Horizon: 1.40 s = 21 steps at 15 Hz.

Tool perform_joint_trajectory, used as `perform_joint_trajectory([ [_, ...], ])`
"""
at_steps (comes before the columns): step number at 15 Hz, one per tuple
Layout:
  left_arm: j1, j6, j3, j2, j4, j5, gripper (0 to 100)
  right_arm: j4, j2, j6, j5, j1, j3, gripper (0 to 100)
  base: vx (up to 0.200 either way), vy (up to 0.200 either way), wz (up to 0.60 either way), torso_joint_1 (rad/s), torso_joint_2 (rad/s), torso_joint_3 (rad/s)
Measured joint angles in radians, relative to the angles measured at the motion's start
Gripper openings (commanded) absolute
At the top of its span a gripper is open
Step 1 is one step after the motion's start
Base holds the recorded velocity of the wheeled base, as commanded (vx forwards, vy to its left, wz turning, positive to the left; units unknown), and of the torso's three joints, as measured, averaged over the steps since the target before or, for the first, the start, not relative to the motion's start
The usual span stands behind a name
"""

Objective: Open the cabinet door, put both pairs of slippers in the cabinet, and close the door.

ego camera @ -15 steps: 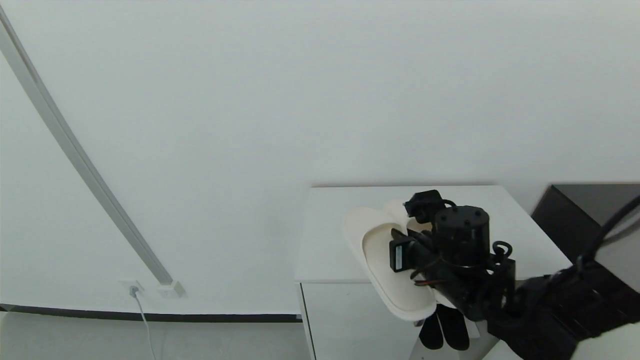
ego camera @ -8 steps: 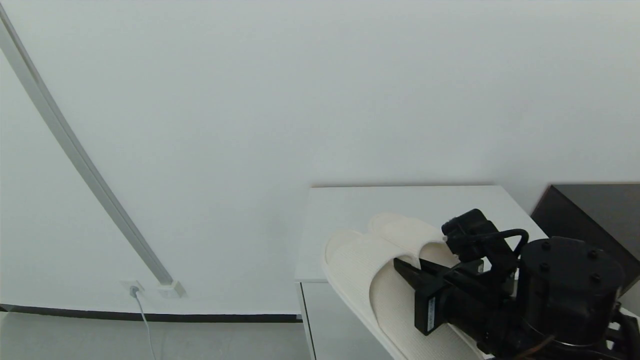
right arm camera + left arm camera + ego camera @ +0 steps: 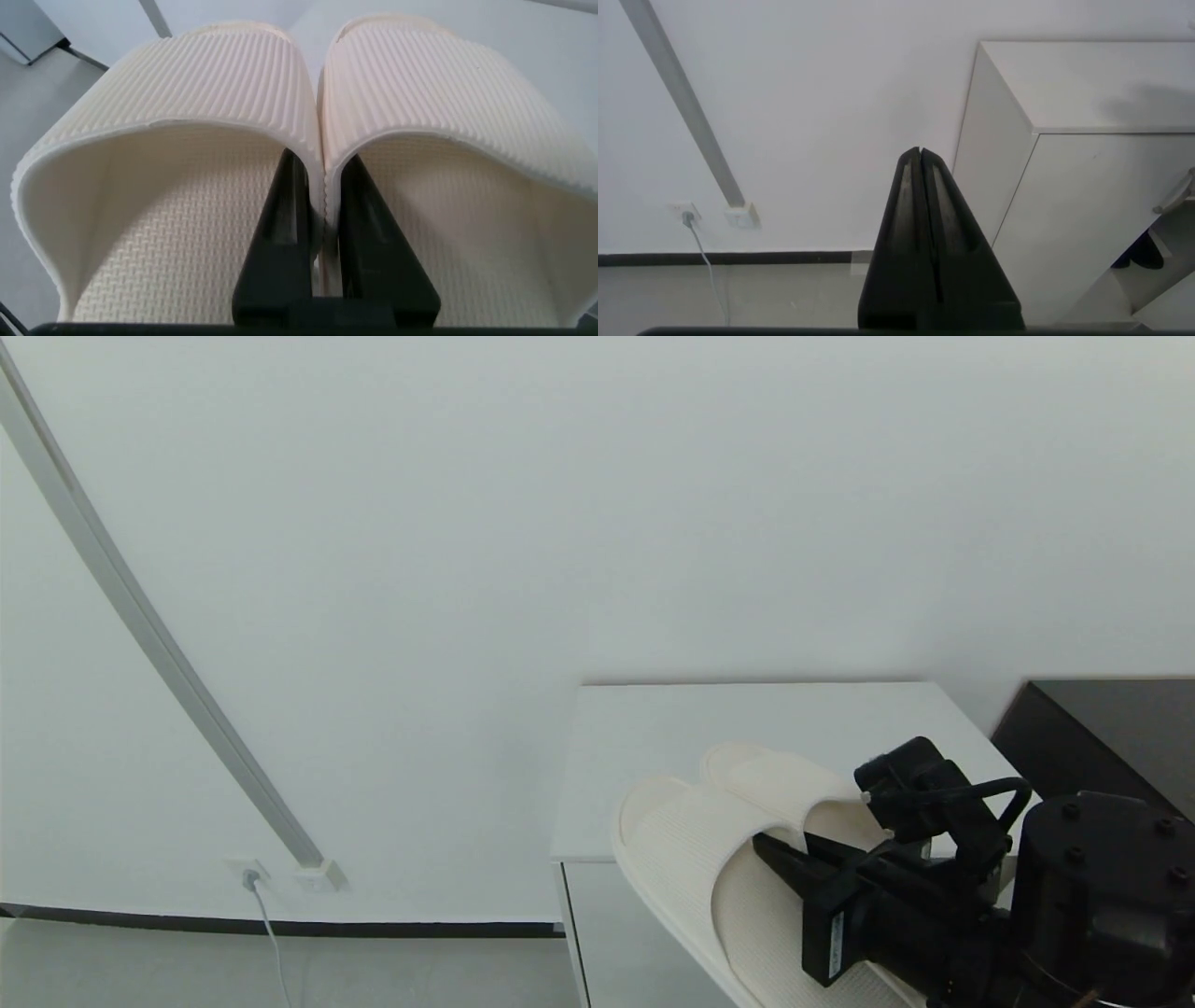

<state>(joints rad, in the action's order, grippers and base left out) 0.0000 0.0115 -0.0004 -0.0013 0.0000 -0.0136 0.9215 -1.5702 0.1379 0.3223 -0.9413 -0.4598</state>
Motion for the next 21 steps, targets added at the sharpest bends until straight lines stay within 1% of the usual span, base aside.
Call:
perform_joint_trajectory([
  [8, 0.0, 0.0, -0.001, 0.0, 0.0, 0.0, 0, 0.001, -0.004, 0.0, 0.001, 0.006, 0.004, 0, -0.2, 0.0, 0.0, 0.001, 0.0, 0.002],
  [21, 0.0, 0.004, -0.001, 0.0, 0.0, 0.0, 0, 0.005, -0.015, 0.001, 0.001, 0.007, 0.018, 0, 0.0, 0.0, 0.0, 0.0, 0.0, 0.0],
])
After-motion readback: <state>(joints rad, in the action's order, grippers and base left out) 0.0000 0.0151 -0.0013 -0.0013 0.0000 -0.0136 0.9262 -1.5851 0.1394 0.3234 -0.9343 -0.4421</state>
